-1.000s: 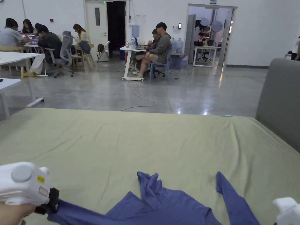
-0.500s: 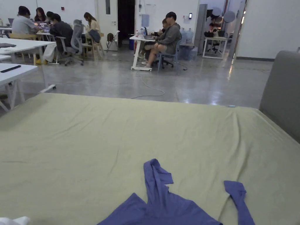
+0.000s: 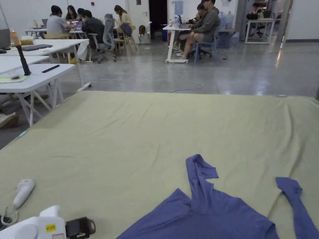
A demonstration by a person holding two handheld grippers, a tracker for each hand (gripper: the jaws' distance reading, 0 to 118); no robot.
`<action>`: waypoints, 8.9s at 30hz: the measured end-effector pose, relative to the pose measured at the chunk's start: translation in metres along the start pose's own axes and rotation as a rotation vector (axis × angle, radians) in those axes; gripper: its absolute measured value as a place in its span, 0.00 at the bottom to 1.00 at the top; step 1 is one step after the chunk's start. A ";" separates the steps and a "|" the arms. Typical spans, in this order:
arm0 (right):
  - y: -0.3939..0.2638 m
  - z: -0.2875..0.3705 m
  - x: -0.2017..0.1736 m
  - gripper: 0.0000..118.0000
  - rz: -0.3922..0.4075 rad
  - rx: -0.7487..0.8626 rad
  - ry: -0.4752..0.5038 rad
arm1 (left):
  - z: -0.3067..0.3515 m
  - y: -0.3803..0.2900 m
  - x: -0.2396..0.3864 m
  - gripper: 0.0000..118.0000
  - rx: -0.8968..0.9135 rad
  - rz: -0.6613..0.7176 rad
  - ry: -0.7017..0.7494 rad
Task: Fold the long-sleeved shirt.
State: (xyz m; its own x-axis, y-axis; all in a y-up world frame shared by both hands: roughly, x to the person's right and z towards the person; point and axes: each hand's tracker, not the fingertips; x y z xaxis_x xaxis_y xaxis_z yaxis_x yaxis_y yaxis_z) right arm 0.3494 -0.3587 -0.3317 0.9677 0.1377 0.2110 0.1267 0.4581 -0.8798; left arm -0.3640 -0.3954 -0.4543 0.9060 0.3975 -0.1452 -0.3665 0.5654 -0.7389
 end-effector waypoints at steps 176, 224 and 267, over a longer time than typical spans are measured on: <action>0.127 -0.016 -0.094 0.23 0.040 0.168 0.280 | 0.016 -0.049 0.163 0.00 -0.143 -0.392 -0.054; 0.104 -0.157 -0.179 0.05 0.034 0.019 0.101 | 0.004 -0.054 0.173 0.00 -0.184 -0.336 -0.156; 0.049 -0.040 -0.149 0.00 -0.054 0.254 0.246 | -0.197 0.084 0.183 0.86 -0.075 -0.324 0.136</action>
State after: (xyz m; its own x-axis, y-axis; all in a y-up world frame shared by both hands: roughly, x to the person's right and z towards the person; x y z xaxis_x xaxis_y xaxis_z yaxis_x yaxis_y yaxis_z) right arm 0.2199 -0.3914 -0.4235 0.9885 -0.0946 0.1183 0.1512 0.6666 -0.7299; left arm -0.1873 -0.4175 -0.6724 0.9944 0.1031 0.0218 -0.0435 0.5900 -0.8063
